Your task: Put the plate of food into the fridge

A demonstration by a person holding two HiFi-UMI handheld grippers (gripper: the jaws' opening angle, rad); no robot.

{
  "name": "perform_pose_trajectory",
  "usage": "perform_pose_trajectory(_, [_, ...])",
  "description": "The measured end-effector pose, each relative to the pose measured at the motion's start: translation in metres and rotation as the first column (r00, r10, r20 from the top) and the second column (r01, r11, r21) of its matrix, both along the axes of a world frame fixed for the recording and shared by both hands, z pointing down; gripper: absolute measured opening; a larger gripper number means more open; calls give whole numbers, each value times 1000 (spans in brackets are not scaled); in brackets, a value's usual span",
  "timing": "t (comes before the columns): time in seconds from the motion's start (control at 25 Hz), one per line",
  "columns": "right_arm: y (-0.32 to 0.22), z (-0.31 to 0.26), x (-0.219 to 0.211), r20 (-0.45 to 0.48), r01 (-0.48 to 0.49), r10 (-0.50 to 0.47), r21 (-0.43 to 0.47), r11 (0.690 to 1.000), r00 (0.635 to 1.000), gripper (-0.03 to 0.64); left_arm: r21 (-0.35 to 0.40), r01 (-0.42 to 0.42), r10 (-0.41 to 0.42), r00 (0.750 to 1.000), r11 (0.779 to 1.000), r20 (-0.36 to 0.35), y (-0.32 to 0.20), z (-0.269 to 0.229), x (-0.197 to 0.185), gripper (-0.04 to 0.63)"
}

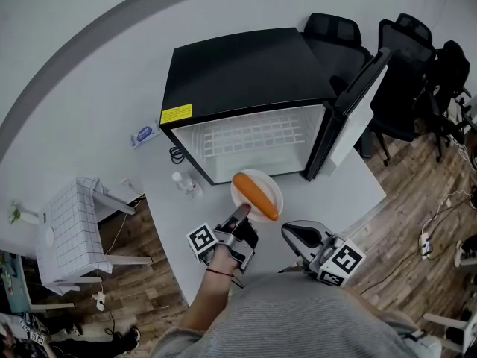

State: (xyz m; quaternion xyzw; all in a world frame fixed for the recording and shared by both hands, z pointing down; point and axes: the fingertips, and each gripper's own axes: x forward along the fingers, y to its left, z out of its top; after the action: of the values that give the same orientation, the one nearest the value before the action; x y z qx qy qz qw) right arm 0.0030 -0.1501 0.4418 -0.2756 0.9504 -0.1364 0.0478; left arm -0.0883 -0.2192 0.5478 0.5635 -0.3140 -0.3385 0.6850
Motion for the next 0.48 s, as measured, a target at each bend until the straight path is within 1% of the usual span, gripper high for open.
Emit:
perform_pose_trajectory(0.08, [-1,2,1,-4,4,-4,-9,1000,1000,14,1,3,-3,1000,1000,14,-8,2,1,35])
perform_pose_trajectory(0.24, [-1,8,0,-8,22,-22,-27,999,1000,14,11,-16,15,995,1000,101,-23,16,-5,35])
perform_pose_trajectory(0.4, [0,13,-1,-10,41,-41,-40,998,999,14,30,-3,0,995,1000,98,-43,4,-2,35])
perform_pose_trajectory(0.48, [0,14,0,-10,48,-49,-43,998,999,14,39,0,-5,993,999,120,-54,3,-4,35])
